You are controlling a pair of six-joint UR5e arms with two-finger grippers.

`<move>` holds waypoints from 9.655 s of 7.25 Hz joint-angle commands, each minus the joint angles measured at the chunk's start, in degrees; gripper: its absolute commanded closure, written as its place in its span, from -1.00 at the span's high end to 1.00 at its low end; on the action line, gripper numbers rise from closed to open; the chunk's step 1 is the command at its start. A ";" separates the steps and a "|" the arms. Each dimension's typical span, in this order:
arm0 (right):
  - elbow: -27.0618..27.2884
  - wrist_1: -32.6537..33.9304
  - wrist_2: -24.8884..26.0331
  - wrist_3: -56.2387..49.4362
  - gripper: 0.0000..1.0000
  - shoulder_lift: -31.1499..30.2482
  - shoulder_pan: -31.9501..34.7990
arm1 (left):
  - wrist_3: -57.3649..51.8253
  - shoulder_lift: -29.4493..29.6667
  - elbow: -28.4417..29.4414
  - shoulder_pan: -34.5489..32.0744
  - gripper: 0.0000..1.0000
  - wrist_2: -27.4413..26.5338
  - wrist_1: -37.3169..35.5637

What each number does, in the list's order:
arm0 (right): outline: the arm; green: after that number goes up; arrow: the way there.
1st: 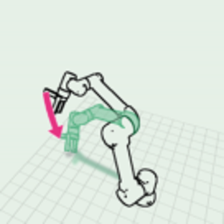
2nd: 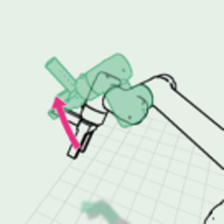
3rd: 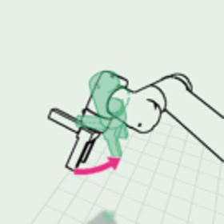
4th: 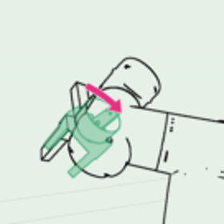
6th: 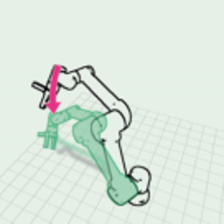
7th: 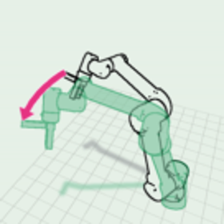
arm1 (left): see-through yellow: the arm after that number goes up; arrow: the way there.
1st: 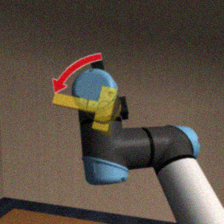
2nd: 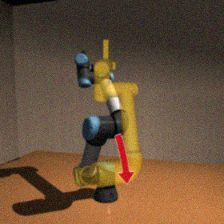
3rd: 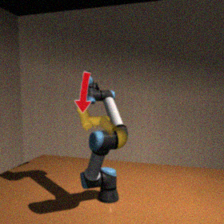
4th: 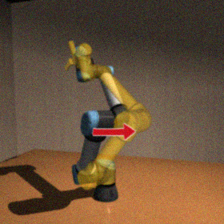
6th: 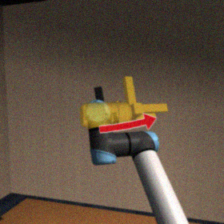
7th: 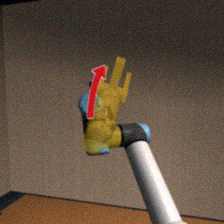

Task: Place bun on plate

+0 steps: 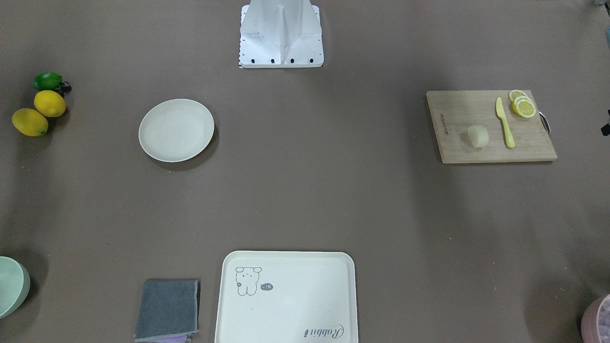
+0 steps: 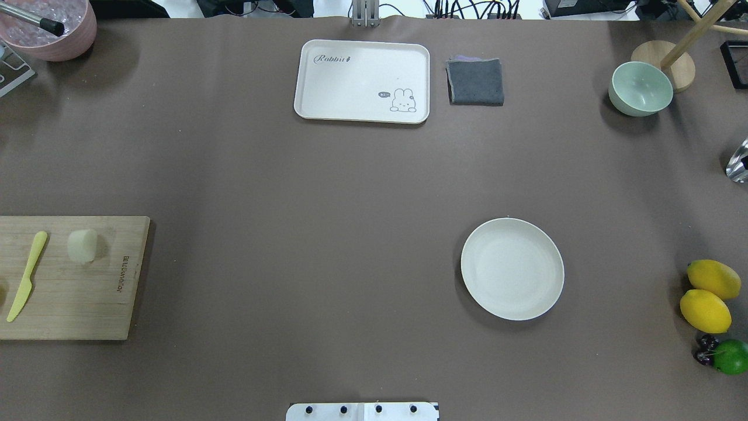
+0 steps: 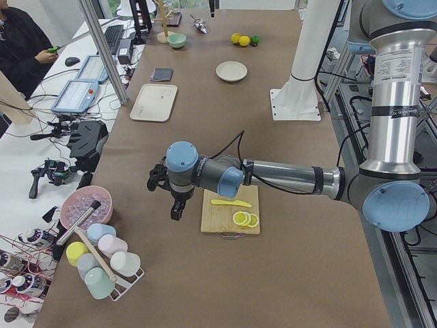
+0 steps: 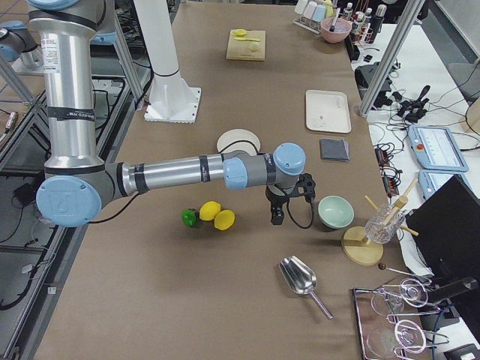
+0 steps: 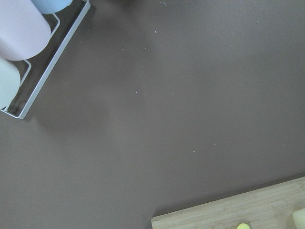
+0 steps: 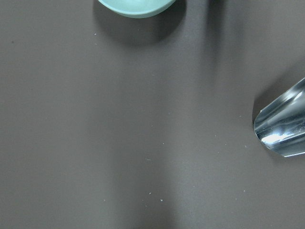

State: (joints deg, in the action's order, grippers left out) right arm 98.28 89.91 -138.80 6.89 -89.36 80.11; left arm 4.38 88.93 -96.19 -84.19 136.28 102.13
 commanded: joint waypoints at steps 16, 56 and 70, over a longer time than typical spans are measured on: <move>1.56 -34.10 11.19 51.21 0.13 3.22 -35.79 | 7.21 -0.87 -2.25 2.18 0.96 1.18 -0.27; -0.72 -30.94 8.02 59.47 1.00 14.74 -33.17 | 61.10 -9.04 -3.83 37.43 -0.09 -16.49 31.11; 0.77 -30.67 0.55 37.59 1.00 -1.60 -14.55 | 84.90 36.47 -2.87 60.78 -1.00 -37.03 4.48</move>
State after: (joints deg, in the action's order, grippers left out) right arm 98.75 59.31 -138.24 45.24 -89.81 64.18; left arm 87.15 122.68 -100.98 -27.17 102.53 107.24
